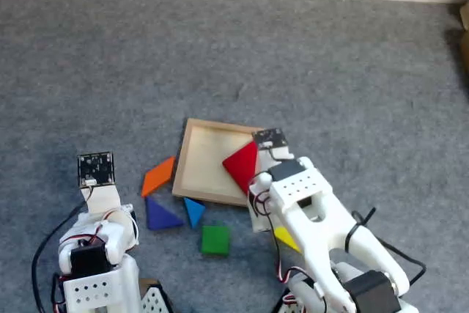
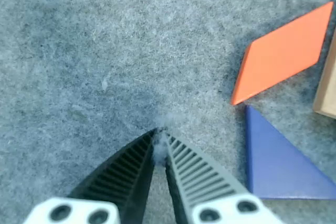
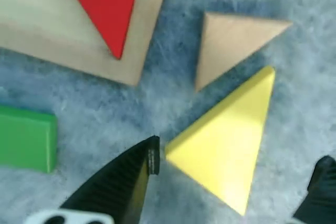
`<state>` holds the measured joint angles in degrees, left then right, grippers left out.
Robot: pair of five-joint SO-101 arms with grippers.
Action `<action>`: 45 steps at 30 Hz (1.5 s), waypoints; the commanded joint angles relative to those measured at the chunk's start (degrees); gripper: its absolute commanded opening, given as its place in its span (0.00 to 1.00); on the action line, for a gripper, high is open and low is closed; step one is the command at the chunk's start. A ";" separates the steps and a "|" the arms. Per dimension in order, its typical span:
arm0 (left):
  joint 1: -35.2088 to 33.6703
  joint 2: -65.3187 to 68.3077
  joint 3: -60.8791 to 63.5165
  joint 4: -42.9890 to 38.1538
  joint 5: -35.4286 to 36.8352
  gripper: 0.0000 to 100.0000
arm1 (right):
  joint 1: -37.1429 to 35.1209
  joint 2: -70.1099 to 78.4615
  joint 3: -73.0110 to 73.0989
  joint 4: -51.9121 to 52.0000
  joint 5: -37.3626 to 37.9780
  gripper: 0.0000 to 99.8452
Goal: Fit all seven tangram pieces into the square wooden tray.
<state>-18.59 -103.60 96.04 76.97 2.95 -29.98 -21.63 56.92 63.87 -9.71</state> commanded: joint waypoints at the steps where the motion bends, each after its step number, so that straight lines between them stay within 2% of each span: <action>1: -0.48 -0.40 1.10 0.35 0.44 0.01 | 0.92 -2.33 2.95 -4.35 0.09 0.41; 7: -0.48 -0.40 1.10 0.35 0.44 0.01 | 1.19 -2.33 4.35 -4.88 0.09 0.34; 18: -0.48 -0.40 1.10 0.35 0.44 0.01 | 1.19 -2.95 4.53 -4.35 -0.26 0.34; 24: -0.48 -0.40 1.10 0.35 0.44 0.01 | 0.92 -2.68 4.09 -4.35 -5.19 0.34; 45: -0.48 -0.40 1.10 0.35 0.44 0.01 | 1.01 -2.51 4.53 -1.19 -4.84 0.34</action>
<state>-18.59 -103.60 96.04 76.97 2.95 -29.98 -22.51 61.23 61.85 -14.37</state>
